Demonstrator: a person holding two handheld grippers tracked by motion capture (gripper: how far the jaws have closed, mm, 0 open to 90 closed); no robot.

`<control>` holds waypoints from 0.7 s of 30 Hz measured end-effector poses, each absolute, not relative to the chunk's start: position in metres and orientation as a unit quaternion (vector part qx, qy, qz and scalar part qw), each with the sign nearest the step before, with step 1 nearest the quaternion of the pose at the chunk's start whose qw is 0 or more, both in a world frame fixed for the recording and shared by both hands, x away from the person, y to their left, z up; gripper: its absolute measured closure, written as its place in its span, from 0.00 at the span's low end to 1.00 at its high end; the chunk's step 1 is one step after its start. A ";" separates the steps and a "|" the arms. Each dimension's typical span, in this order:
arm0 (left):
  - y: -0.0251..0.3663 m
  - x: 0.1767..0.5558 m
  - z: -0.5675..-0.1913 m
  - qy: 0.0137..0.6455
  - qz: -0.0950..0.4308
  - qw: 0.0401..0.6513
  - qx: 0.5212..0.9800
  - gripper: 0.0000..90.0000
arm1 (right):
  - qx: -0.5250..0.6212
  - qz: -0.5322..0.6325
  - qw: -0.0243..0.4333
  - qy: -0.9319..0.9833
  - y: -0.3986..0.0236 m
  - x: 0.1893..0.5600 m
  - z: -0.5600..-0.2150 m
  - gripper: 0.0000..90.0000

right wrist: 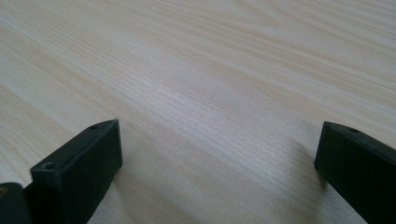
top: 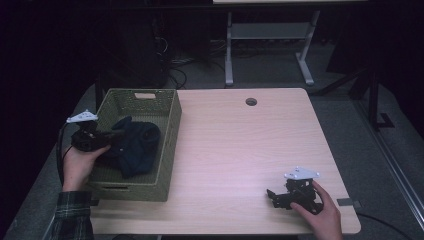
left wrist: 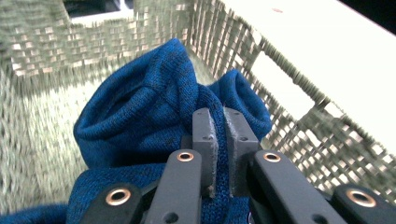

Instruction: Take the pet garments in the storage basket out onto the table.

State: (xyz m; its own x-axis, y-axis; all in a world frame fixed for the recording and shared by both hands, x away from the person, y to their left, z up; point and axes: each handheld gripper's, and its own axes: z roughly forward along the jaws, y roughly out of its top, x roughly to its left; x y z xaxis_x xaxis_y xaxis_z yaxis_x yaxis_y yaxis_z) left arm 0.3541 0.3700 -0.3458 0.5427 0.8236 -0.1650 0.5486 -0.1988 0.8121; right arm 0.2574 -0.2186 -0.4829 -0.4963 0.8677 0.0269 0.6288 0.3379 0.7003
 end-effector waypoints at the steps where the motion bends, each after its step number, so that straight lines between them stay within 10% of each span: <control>1: 0.370 0.353 -0.344 0.451 0.156 0.450 0.755 0.94 | 0.469 0.333 0.179 0.798 -0.219 0.257 -0.483 0.01; 21: 0.360 0.340 -0.291 0.405 0.160 0.550 0.713 0.94 | 0.468 0.333 0.179 0.798 -0.219 0.258 -0.483 0.00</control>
